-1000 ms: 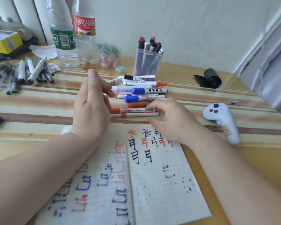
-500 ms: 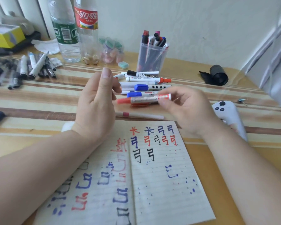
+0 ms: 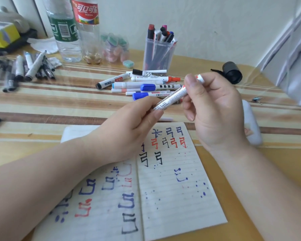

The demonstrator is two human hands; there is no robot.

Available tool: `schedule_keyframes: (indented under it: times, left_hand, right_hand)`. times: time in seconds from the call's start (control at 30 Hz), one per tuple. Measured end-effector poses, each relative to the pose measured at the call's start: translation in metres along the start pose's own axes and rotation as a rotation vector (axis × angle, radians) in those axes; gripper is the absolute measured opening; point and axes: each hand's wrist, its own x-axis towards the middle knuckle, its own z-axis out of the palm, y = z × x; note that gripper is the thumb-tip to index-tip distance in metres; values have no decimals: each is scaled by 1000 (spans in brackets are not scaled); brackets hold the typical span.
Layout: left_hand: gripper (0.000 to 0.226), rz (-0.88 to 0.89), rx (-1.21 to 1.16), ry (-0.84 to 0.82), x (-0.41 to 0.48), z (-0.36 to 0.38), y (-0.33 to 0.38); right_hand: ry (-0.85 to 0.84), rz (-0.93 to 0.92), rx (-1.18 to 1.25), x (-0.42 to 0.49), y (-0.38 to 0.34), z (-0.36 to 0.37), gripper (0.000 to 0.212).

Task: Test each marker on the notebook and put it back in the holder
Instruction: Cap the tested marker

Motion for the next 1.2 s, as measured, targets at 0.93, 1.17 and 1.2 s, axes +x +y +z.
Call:
schedule_keyframes:
  times: [0.93, 1.17, 1.2]
  left_hand:
    - [31, -216, -482, -107, 1, -5, -2]
    - [23, -218, -428, -140, 1, 1, -6]
    - [23, -217, -427, -141, 2, 2, -7]
  right_hand:
    - [-334, 523, -209, -6, -65, -44, 28]
    - [-356, 574, -92, -35, -12, -34, 7]
    - [-349, 544, -101, -36, -8, -33, 7]
